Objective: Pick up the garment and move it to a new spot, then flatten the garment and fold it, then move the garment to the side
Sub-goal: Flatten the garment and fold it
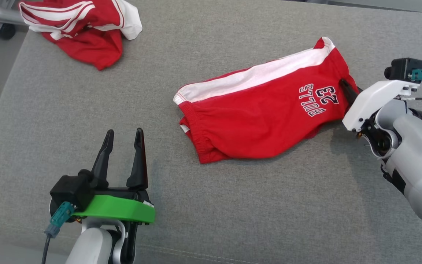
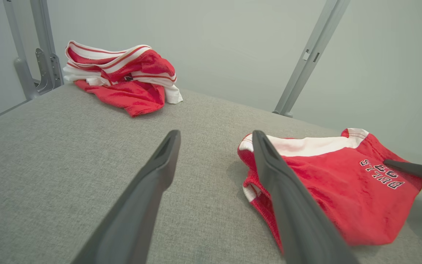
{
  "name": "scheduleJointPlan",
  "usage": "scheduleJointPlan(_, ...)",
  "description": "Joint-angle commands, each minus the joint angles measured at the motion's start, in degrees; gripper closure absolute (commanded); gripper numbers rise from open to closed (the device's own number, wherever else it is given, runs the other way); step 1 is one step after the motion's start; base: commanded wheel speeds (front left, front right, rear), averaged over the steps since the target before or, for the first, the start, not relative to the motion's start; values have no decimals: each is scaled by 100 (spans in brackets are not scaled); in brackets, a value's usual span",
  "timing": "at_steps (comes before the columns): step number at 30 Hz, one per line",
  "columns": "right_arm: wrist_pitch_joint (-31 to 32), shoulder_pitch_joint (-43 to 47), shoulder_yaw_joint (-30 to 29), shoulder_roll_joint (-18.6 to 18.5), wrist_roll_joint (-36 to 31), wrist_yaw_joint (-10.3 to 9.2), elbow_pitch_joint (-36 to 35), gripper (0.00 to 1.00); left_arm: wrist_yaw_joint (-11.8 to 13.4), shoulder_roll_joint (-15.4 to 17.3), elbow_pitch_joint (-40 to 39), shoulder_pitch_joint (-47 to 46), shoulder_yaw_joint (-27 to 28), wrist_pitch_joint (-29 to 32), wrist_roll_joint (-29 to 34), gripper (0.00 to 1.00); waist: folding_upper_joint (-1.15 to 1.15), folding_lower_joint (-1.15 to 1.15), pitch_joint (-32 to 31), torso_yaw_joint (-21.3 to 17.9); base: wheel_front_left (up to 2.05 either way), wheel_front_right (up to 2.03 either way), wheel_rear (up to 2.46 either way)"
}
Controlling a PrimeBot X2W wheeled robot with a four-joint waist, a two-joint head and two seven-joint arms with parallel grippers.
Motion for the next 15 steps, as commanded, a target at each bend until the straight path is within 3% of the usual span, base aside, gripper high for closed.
scheduleJointPlan(1,-136,256,-19,-93,113,-4,-140,100,-25,34,-9,113,21,-1,59,0,39,0,-182,-243,0,0,0)
scheduleJointPlan(15,-1098,1593,-442,-453,890,-4,-1178,100,0,154,-175,345,-5,27,66,0,39,0,-452,-935,0,0,0)
